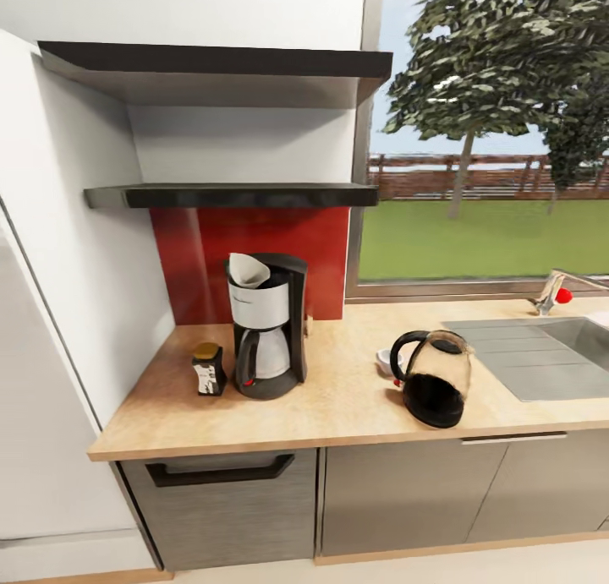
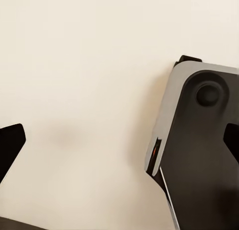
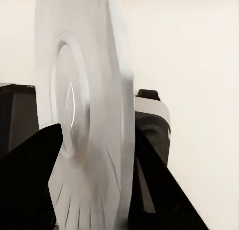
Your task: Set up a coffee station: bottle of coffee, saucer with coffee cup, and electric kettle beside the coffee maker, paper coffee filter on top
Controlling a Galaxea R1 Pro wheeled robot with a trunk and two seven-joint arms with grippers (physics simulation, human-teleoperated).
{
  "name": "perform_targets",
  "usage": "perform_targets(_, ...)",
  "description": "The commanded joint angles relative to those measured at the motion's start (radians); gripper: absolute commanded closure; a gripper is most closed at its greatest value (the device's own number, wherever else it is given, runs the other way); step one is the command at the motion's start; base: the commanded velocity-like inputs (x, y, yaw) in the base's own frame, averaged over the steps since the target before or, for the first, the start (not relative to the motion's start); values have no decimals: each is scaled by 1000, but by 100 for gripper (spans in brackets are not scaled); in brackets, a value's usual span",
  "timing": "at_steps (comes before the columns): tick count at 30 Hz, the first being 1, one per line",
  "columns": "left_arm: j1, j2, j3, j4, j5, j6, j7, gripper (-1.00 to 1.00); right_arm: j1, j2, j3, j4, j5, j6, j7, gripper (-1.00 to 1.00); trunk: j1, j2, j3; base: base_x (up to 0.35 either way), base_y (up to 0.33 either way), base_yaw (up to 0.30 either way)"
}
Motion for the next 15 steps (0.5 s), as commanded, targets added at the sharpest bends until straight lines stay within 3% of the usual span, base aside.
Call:
perform_targets(1,1,0,0,-3,9,6,2,-100,0,0,-3,-1,11,5,-4,100,0,-1,0,0,335,-1)
perform_targets(5,1,0,1,11,8,3,2,-100,0,1,-4,-2,10,5,-5,100,0,-1,0,0,321,0)
perform_targets(9,1,1,0,61,4,-3,36,-100,0,1,-9,-25,6,6,32,100,0,-1,0,0,79,0)
perform_targets(11,1,1,-2,68,2,-5,56,-100,0,17,-6,-77,9,6,141,100,0,-1,0,0,9,0)
perform_targets(12,1,2,-2,77,2,-7,67,-100,0,34,-2,-138,13,8,257,100,0,-1,0,0,2,0)
perform_targets(15,1,4,-1,89,2,-7,71,-100,0,43,36,-275,15,7,390,100,0,-1,0,0,0,0)
